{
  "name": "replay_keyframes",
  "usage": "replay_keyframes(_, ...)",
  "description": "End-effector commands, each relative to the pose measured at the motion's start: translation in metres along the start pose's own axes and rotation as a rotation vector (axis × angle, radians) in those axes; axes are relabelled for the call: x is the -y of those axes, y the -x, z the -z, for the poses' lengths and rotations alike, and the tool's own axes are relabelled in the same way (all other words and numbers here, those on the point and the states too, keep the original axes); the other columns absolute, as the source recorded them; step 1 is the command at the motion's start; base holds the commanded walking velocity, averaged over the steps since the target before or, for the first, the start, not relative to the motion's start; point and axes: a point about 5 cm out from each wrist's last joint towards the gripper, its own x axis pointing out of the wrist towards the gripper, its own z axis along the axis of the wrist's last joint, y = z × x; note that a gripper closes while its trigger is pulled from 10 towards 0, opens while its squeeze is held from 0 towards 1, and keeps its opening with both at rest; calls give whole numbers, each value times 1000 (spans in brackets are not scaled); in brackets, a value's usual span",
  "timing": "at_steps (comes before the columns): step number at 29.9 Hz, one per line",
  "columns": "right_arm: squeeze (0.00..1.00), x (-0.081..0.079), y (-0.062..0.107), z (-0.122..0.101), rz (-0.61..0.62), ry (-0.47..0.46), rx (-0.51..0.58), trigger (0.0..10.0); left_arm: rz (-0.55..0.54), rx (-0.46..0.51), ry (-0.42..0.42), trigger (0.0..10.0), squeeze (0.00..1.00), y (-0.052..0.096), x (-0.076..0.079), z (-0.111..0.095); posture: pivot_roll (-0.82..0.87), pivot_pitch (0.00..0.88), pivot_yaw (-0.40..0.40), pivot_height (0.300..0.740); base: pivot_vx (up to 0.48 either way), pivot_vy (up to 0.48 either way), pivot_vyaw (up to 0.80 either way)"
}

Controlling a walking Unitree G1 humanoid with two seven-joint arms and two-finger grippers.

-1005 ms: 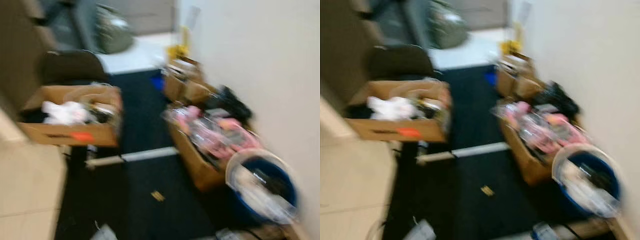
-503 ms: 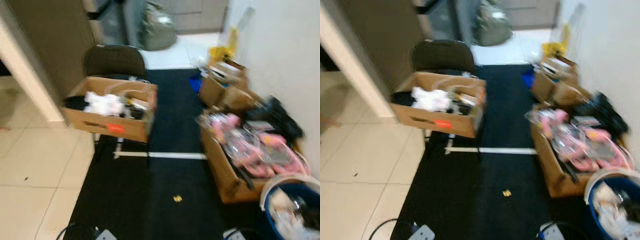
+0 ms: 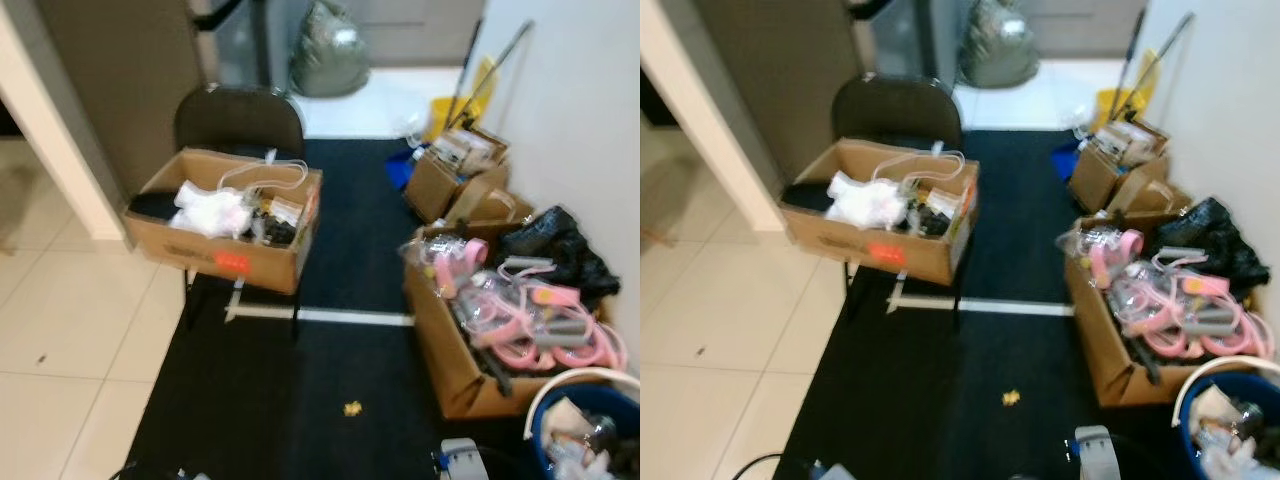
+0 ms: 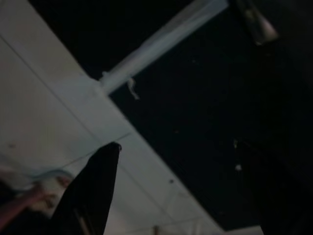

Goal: Picking trash to rubbish bin

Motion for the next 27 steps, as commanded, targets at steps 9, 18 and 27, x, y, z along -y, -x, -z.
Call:
replay_keyframes(9,0,52,2,-179,-16,-119,618,10000,8,5,3,10000,0,0,-1,0,-32,57,62,740,472,0,0)
replay_keyframes(18,0,1,33,-247,-677,-176,896,10000,6,5,3,10000,0,0,1,-2,-19,58,68,740,472,0,0)
replay_keyframes(27,0,-59,80,-281,-1015,58,1047,10000,10,4,0,10000,0,0,1,-1,-19,58,68,740,472,0,0)
